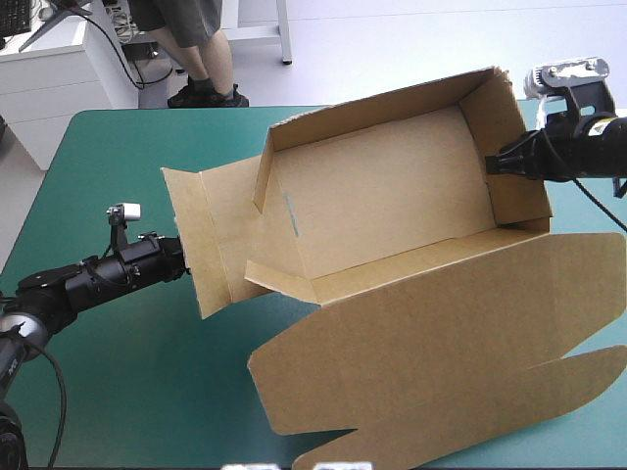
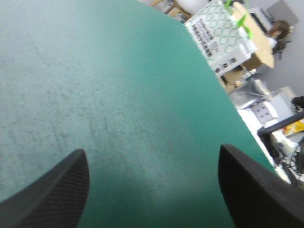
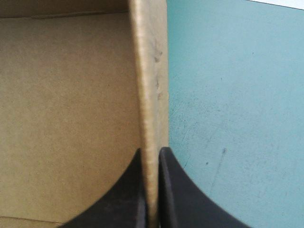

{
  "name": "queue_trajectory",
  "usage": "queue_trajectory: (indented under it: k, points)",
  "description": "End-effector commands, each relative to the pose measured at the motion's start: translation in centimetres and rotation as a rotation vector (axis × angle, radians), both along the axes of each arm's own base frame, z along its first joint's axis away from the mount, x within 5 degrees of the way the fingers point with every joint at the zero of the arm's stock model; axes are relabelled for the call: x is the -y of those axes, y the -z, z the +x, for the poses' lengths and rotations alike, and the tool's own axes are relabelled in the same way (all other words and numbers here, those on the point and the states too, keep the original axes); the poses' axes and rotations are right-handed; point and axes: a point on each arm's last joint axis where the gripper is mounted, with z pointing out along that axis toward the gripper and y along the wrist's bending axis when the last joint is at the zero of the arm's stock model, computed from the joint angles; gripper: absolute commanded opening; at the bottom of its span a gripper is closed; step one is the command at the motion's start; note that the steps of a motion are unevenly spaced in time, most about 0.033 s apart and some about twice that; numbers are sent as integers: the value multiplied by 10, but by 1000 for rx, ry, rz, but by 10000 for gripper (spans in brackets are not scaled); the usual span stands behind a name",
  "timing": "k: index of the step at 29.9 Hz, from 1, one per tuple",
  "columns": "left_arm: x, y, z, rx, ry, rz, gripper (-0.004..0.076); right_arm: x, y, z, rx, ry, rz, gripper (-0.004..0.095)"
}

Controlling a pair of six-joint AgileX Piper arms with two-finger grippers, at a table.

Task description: Fold the box

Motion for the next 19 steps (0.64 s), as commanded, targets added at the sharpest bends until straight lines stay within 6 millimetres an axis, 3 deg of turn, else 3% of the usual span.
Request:
queue_trajectory:
  k: [1, 10, 19]
  points:
    - [8, -30, -4, 129, 85, -145, 542, -5, -18, -14, 68, -24, 58, -19]
    - [29, -51, -5, 189, 233, -154, 542, -5, -14, -6, 63, -21, 61, -19]
    - [31, -77, -4, 254, 247, -152, 542, -1, -10, 11, 90, 42, 77, -11]
